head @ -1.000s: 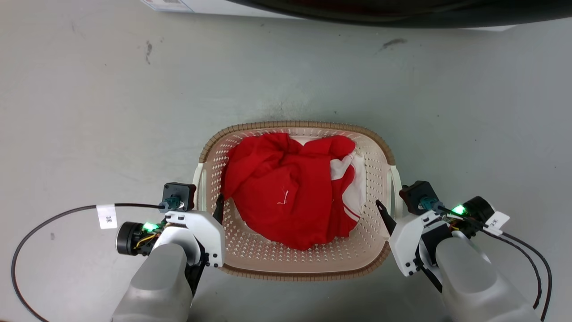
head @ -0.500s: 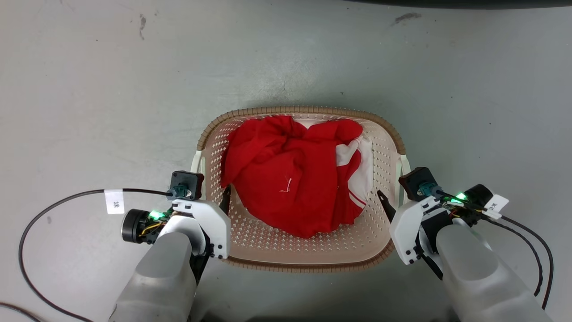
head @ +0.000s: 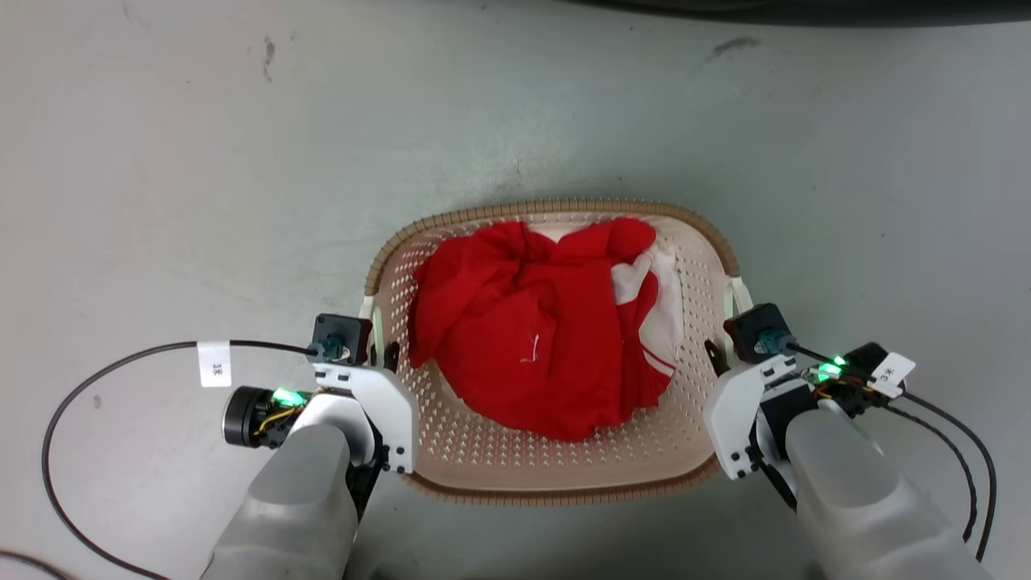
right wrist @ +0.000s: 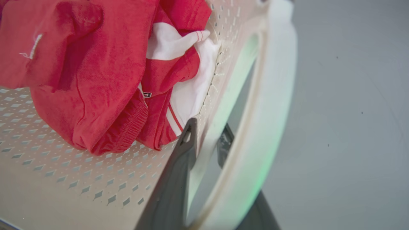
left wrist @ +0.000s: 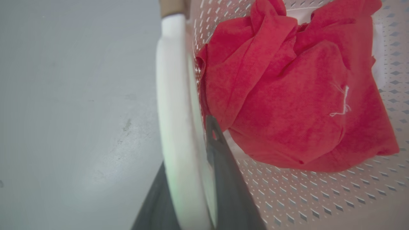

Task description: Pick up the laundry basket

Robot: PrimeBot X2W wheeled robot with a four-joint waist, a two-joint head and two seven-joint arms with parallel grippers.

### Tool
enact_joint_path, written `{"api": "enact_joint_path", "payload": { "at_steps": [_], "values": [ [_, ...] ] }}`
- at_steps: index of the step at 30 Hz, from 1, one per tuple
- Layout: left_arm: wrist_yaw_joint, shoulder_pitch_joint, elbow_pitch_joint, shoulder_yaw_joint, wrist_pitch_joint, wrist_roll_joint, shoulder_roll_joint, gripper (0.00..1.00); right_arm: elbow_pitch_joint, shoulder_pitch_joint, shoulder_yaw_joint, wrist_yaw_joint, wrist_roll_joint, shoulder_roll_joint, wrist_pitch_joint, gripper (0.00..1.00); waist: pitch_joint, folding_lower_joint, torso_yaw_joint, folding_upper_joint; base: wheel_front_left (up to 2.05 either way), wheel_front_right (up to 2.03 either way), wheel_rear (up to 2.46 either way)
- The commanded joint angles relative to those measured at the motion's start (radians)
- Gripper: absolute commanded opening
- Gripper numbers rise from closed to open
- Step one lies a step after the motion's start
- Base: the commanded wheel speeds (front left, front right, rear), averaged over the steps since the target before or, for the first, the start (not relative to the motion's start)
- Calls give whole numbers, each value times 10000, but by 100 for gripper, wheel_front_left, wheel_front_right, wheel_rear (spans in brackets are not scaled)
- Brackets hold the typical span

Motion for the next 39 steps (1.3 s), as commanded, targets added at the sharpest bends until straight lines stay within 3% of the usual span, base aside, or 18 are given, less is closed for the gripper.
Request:
{"api": "enact_joint_path", "payload": {
  "at_steps": [1, 19, 39],
  "values": [
    [-51, 102, -4, -76, 28, -29, -19, 0, 18, 142, 140, 31, 27, 42, 15, 0, -214, -1, -20, 0, 0, 0, 0],
    [-68, 1417, 3, -469, 1139, -722, 55, 0, -225, 1342, 2124, 41, 1941, 69, 1047, 0, -3594, -1, -436, 0, 0, 0, 0],
    [-73, 2215, -180, -2320, 3206, -2228, 272, 0, -77, 1966, 4430, 76, 4241, 99, 3112, 0, -7044, -1, -910, 0, 0, 0, 0]
  ]
}}
